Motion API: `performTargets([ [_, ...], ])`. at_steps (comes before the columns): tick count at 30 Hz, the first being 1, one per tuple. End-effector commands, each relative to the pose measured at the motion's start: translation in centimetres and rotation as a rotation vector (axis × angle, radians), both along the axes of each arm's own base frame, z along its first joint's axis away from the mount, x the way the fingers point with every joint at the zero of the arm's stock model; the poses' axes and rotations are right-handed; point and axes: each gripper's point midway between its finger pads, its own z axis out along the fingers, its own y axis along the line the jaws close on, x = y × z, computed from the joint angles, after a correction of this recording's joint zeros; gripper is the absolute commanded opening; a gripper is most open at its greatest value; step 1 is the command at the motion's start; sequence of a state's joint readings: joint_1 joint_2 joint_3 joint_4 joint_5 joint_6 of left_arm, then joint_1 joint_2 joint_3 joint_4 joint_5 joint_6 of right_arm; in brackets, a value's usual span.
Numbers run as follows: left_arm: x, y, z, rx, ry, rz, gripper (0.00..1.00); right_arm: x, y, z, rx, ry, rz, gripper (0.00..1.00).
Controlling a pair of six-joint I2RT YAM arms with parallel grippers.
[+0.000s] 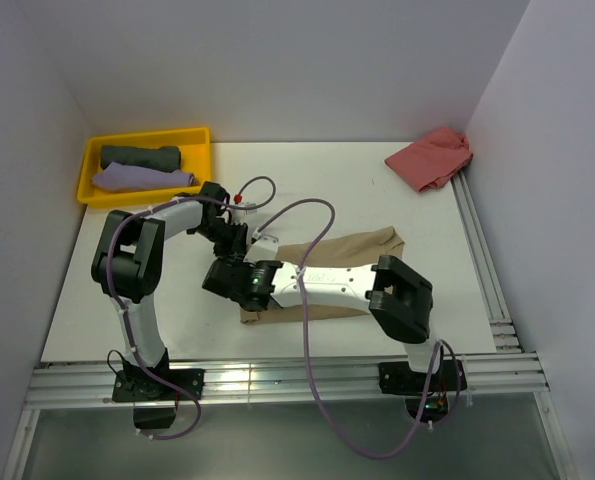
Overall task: Roll the t-shirts
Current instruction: Roll the tshirt
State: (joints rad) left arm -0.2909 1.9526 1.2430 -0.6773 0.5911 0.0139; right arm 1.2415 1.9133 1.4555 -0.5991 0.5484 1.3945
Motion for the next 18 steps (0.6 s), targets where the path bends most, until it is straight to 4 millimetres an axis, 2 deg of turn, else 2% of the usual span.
performTargets([
  [1,2.2,2.0,-1.4,0.131,-0.117,0.008,0.02,1.0,-3.2,-1.0,-0.258,-0.052,0.016,0.43],
  [2,2.2,2.0,-1.4,0.131,-0.117,0.008,0.02,1.4,-3.0,-1.6,-0.284,-0.054,0.028,0.43],
  [4,2.3,2.0,-1.3,0.132,-0.121,0.009,0.02,2.2,-2.2,-1.3,-0.287,-0.07,0.046,0.43],
  [5,2.3,2.0,-1.3,0.131,-0.12,0.01,0.02,2.5,-2.0,-1.9,-0.302,-0.074,0.052,0.43],
  [7,2.3,2.0,-1.3,0.131,-0.122,0.012,0.02,3.3,-1.2,-1.6,-0.294,-0.093,0.056,0.43],
  [11,2.2,2.0,-1.4,0.131,-0.116,0.01,0.02,4.2,-0.5,-2.3,-0.335,-0.105,0.071,0.43],
  [18,2.3,2.0,-1.6,0.131,-0.116,0.01,0.02,4.5,0.4,-0.6,-0.346,-0.151,0.076,0.43],
])
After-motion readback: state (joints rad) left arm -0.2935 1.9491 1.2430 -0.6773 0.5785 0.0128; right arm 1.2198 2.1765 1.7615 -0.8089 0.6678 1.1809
